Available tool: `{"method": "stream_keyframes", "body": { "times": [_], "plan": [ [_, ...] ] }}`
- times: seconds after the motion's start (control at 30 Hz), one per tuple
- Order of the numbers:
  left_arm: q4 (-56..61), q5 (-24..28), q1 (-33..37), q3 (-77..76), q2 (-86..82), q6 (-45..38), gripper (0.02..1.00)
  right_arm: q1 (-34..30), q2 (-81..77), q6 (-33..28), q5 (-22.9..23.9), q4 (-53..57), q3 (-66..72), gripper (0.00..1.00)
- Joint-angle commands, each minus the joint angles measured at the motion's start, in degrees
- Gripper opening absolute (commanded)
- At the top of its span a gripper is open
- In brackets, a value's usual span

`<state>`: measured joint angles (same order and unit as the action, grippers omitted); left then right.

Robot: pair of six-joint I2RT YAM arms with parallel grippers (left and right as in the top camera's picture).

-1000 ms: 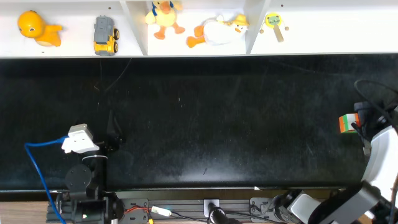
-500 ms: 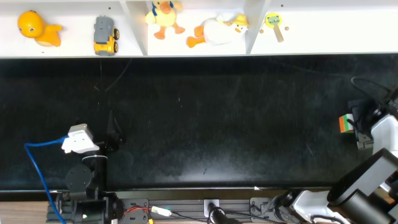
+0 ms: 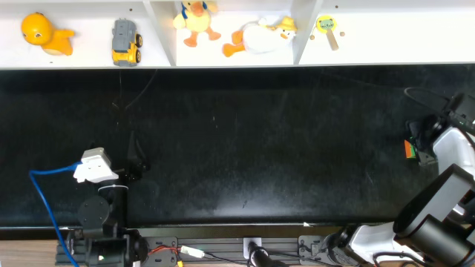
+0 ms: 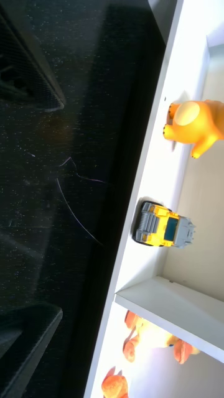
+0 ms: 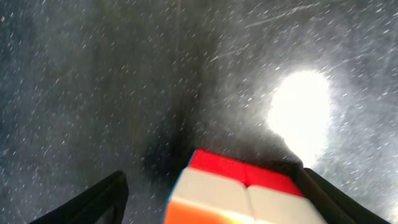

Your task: Store Toys

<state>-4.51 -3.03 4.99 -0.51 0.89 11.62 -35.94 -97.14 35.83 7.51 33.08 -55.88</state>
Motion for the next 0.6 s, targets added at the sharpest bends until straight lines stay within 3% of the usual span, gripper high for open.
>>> {"method": "stream_keyframes", "body": {
  "times": [0.03,0.33,0.6],
  "plan": [
    [-0.20,0.57,0.39,0.04,-0.61,-0.85,0.998,0.39,-2.08,2.12,-2.99,1.40,0.48,0.682],
    [-0.20,0.57,0.39,0.04,-0.61,-0.85,0.998,0.39,-2.08,1.86,-3.02,2.91,-0.02,0.463],
    [-0.20,0.57,0.39,0.04,-0.61,-0.85,0.998,0.42,-2.08,-2.36,-2.95,9.22,-7.21,0.185]
  ]
}}
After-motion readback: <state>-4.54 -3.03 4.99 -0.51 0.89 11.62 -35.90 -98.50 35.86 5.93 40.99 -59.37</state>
